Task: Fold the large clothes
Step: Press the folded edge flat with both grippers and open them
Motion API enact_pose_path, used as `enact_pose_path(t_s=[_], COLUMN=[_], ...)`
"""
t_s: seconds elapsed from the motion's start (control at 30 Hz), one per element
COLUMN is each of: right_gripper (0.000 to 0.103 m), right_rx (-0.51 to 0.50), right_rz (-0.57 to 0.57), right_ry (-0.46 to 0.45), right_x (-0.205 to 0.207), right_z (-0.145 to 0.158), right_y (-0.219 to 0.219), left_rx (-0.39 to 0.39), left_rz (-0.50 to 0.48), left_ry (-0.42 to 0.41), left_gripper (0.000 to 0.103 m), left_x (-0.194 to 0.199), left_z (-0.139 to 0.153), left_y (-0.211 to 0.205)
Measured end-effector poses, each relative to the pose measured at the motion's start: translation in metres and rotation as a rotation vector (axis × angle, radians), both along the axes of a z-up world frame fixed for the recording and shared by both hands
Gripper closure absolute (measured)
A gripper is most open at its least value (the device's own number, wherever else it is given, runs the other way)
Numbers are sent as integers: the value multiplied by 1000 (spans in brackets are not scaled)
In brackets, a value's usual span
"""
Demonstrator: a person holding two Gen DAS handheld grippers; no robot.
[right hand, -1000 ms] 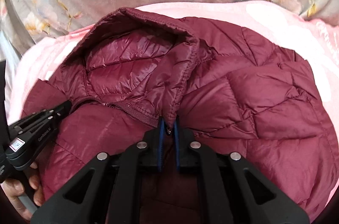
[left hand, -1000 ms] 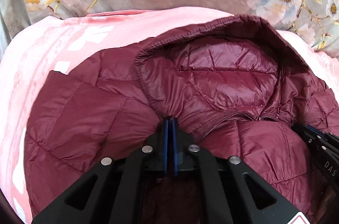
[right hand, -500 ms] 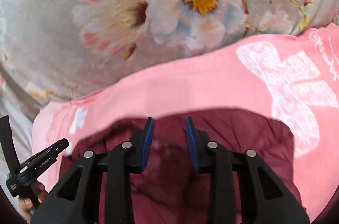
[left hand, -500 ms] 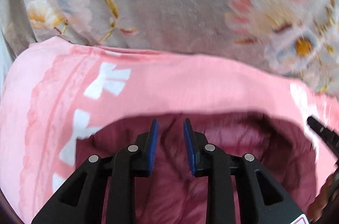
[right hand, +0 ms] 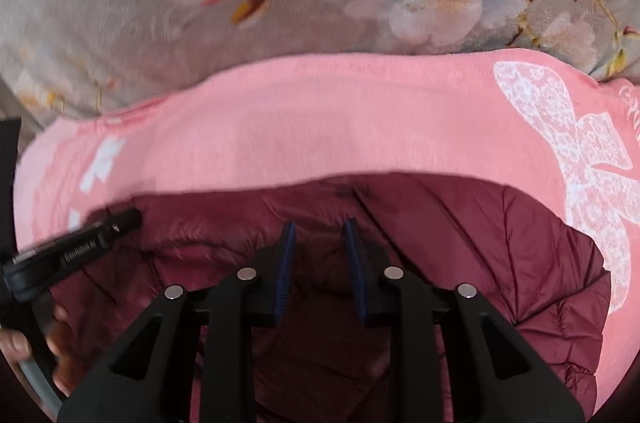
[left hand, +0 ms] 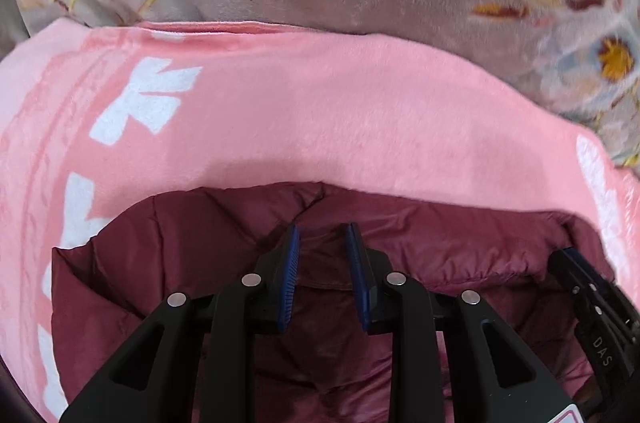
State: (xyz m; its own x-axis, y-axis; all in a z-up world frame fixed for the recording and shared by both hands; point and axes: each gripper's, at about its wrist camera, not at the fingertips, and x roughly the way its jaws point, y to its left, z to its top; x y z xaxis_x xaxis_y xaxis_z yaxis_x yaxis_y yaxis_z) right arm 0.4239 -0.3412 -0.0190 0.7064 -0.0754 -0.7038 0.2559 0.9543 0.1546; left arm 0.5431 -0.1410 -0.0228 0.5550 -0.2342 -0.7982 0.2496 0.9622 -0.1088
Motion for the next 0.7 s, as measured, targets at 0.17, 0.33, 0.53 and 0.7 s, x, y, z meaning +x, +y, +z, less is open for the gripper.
enact_pose_path(t_s=[0.17,0.33,0.53,0.7], right_gripper=[81,81,81,81], right_rx=[-83,-159,-212,-207], right_rz=[14,13,8,9], right_ry=[-6,-14,-13,-18], right_x=[-5,-4,0,2], right_z=[-8,-18,-22,-23], right_y=[8,15,22,21], left_rx=[42,72,85,127], left_rz=[-21,-31,-26,-27], left_ry=[-46,-135,-175,-189], left_gripper=[78,78,78,78], left_x=[-12,-21,-23,-23], left_z=[-12,-22,-25,-26], left_y=[-2,-6,-8,-15])
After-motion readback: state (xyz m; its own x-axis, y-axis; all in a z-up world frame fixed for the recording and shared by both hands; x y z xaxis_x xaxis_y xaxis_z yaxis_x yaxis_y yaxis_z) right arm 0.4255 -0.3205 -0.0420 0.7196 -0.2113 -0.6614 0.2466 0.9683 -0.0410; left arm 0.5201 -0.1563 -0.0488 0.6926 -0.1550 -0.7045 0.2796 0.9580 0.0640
